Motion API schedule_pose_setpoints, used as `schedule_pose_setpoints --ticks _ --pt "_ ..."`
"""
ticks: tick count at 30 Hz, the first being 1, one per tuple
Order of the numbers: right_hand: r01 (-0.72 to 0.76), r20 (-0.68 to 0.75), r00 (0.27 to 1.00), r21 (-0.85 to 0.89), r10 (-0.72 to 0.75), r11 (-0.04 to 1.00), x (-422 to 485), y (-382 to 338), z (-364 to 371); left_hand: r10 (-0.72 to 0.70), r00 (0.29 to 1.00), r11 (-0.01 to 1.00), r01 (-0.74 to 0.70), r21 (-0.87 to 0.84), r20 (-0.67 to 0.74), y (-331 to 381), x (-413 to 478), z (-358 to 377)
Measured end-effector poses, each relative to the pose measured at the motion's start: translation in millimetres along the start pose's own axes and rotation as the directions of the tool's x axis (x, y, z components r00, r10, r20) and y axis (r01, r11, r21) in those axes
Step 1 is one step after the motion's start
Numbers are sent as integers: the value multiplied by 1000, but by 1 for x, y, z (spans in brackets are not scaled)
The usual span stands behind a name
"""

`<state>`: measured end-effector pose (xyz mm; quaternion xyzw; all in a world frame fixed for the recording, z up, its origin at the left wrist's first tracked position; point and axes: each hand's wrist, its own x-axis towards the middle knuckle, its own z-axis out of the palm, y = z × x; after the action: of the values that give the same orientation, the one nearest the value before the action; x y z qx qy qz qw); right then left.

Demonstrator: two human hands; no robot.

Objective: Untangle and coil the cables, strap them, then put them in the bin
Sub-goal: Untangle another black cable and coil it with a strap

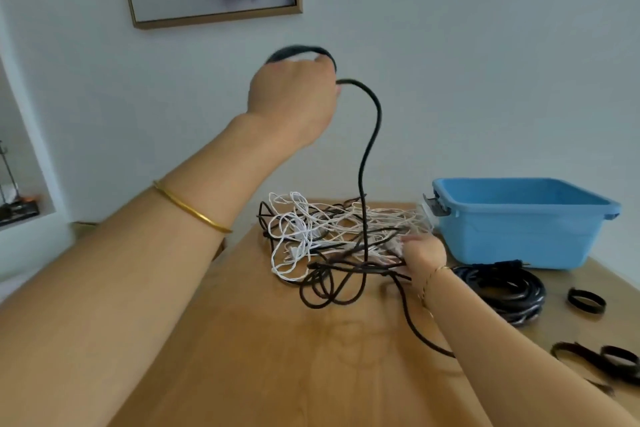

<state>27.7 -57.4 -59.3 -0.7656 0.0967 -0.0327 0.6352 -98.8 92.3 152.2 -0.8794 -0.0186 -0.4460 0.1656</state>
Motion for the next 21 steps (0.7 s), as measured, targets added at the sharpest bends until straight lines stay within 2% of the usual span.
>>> schedule_pose_setpoints --ticks 3,4,5,6,8,10,12,14,15,17,18,19,21 --pt "217 -23 975 -127 -221 968 -14 -29 -23 41 994 998 -36 -48 98 18 -6 16" --pt "273 -41 959 -125 -280 954 -19 -40 -32 51 990 997 -43 -63 133 21 -8 21" --pt "315 -37 948 -47 -316 948 -25 -51 -40 60 984 996 -47 -79 166 25 -10 27" --pt "326 22 944 95 -329 941 -33 -60 -46 70 978 994 -52 -97 194 30 -11 31" --pt "241 273 896 363 -350 900 -54 -75 -52 89 968 990 -61 -127 233 40 -14 40" --pt "221 440 804 404 -400 888 -68 -82 -56 96 964 987 -59 -151 249 49 -17 46" --pt "183 473 748 526 -465 831 -74 -85 -62 97 959 984 -51 -171 267 54 -20 51" --pt "70 499 731 623 -465 779 -74 -85 -68 98 948 980 -38 -195 304 53 -26 58" --pt "65 502 729 626 -466 777 -72 -86 -72 101 937 974 -25 -223 335 52 -29 61" --pt "189 453 735 578 -505 794 -65 -85 -75 126 889 938 38 -345 440 52 -37 65" --pt "261 405 744 557 -532 788 -60 -83 -75 157 849 884 107 -455 505 53 -40 66" --pt "306 357 758 543 -545 782 -55 -81 -75 201 797 781 220 -584 569 54 -44 66" --pt "328 283 800 533 -530 780 -43 -73 -73 324 678 434 513 -741 660 57 -51 64"
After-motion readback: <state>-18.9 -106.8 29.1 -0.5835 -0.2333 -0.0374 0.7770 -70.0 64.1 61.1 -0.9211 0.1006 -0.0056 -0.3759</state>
